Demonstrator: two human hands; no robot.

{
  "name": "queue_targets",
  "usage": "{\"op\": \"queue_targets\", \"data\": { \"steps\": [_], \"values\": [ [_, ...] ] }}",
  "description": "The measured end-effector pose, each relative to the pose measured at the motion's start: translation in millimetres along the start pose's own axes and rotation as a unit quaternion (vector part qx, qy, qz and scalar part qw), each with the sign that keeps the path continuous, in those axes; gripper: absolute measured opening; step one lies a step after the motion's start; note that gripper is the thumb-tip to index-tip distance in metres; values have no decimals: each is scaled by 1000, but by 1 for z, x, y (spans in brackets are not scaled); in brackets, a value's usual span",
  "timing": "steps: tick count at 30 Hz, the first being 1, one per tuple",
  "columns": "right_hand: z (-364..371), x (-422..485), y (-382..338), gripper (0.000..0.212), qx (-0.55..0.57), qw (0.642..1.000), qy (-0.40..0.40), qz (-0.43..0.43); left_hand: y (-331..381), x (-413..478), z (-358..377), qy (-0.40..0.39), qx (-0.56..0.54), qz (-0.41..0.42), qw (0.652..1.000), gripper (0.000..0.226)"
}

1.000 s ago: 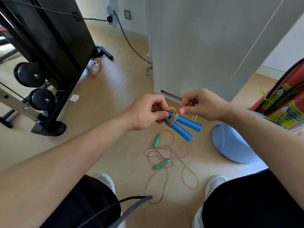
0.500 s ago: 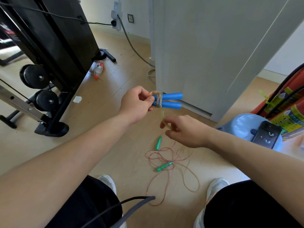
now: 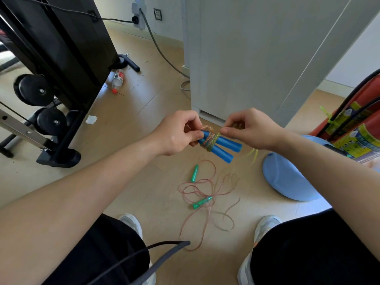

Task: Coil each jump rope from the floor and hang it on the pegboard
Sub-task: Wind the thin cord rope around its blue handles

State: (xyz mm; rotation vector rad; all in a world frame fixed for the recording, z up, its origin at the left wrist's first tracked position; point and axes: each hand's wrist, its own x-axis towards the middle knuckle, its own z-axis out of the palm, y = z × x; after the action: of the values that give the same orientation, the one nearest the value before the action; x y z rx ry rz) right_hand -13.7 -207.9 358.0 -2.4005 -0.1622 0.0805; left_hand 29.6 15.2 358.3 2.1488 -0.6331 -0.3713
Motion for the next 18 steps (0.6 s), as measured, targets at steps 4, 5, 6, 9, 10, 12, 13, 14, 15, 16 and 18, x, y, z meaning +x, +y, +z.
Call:
{"op": "queue_targets", "data": {
  "steps": [4,5,6,9,10,12,13,14,15,16,18],
  "values": [
    [-1,3,9,20,76,996,-53,-2,2,0,-4,-30,-61,3,998,23],
    [-1,3,10,21,101,993,-60,4,3,-1,-5,-29,-77,2,997,22],
    [1,2,12,23,126,990,-65,15,3,-1,-6,-26,-93,2,995,22],
    [8,0,16,27,171,981,-81,50,4,-3,-6,-10,-143,-15,990,22],
    [10,-2,17,27,167,980,-88,62,4,-3,-6,-1,-162,-25,986,22],
    [13,-5,17,31,152,978,-107,92,4,-3,-6,26,-205,-49,977,22],
    [16,-7,15,32,145,977,-116,105,4,-2,-7,43,-223,-59,972,21],
    [19,-7,13,34,136,977,-120,113,3,-1,-7,61,-232,-69,968,21],
    [24,-8,9,35,124,979,-119,113,2,0,-7,79,-234,-77,966,20],
    [30,-9,4,36,104,982,-117,105,0,1,-6,97,-229,-86,965,19],
    [43,-14,-11,31,50,989,-120,73,-5,3,-2,136,-198,-103,965,17]
  ]
}}
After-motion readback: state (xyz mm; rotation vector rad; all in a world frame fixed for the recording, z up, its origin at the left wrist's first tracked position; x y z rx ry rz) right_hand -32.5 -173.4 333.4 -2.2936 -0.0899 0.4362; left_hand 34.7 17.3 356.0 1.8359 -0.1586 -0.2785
